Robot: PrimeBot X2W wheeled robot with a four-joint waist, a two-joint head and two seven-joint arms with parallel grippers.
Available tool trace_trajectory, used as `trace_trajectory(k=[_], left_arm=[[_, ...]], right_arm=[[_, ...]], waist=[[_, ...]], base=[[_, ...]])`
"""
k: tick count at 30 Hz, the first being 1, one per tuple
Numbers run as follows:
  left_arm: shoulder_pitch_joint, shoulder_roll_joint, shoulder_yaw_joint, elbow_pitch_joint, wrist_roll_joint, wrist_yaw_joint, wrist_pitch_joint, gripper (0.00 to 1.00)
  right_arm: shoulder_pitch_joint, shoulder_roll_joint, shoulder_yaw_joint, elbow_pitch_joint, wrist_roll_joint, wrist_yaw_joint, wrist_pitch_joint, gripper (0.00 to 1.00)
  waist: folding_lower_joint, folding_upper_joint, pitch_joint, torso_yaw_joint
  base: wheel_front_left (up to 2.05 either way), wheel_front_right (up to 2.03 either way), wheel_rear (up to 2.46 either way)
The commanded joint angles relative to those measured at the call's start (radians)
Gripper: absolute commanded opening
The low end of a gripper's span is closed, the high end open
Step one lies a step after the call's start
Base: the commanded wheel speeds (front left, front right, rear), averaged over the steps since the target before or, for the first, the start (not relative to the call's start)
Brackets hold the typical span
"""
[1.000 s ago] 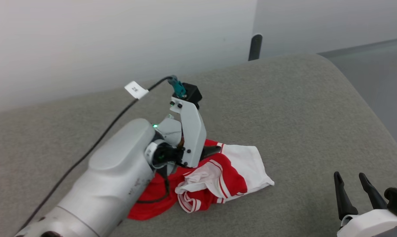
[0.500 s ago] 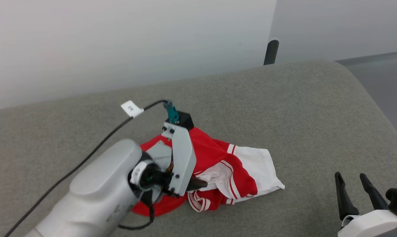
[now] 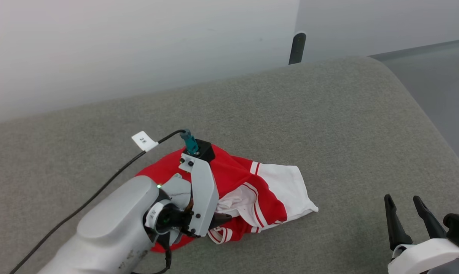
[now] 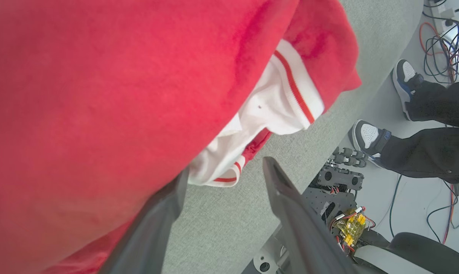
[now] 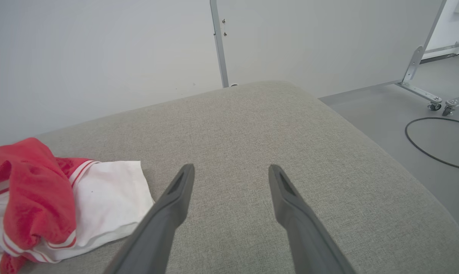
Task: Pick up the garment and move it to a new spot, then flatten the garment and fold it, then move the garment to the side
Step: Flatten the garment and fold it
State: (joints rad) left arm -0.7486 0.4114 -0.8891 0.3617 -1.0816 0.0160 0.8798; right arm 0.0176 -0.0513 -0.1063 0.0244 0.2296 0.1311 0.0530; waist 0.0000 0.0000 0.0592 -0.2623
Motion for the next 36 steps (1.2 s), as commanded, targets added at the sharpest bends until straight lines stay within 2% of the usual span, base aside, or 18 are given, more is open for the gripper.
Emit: trace_trajectory(k=[1,10,11,12,13,23,27,33,36], left_arm=[[0.012,-0.005,-0.001,0.005,0.001,-0.011,-0.007,1.0],[0.01,-0.023,-0.015,0.078,0.021,-0.049,-0.051,1.0],[0.011,-0.027,-0.016,0.086,0.019,-0.053,-0.052,0.87],[0.011,-0.031,-0.015,0.094,0.015,-0.055,-0.052,0.32],[0.009,-0.033,-0.015,0.102,0.014,-0.059,-0.052,0.0],[-0.016,-0.055,0.0,0.116,-0.023,-0.08,-0.045,0.0],[-0.033,-0.046,0.007,0.105,-0.027,-0.072,-0.029,0.0],[-0.064,0.006,0.02,0.062,-0.014,-0.042,0.001,0.0],[-0.083,0.066,0.031,0.028,0.001,-0.02,0.018,0.0]], right_arm=[[-0.011,0.002,0.002,0.001,0.002,-0.001,-0.003,1.0],[-0.014,0.002,0.005,0.004,0.004,-0.001,-0.003,1.0],[-0.014,0.002,0.005,0.004,0.003,-0.001,-0.003,1.0],[-0.014,0.002,0.005,0.004,0.003,-0.001,-0.004,1.0],[-0.013,0.002,0.005,0.004,0.002,-0.001,-0.004,1.0],[-0.004,0.002,-0.001,0.003,-0.007,-0.001,-0.004,1.0],[0.007,0.002,-0.009,0.001,-0.012,-0.001,0.0,1.0],[0.024,0.002,-0.025,-0.008,-0.013,-0.001,0.007,1.0],[0.039,0.002,-0.03,-0.012,-0.015,-0.001,0.012,1.0]], waist=[[0.0,0.0,0.003,-0.003],[0.0,0.0,0.007,-0.008],[0.0,0.0,0.007,-0.007],[0.0,0.0,0.007,-0.007],[0.0,0.0,0.007,-0.007],[0.0,0.0,-0.005,0.008],[0.0,0.0,-0.019,0.022],[0.0,0.0,-0.049,0.055],[0.0,0.0,-0.066,0.078]], base=[[0.0,0.0,0.0],[0.0,0.0,0.0],[0.0,0.0,0.0],[0.0,0.0,0.0],[0.0,0.0,0.0],[0.0,0.0,0.0],[0.0,0.0,0.0],[0.0,0.0,0.0],[0.0,0.0,0.0]])
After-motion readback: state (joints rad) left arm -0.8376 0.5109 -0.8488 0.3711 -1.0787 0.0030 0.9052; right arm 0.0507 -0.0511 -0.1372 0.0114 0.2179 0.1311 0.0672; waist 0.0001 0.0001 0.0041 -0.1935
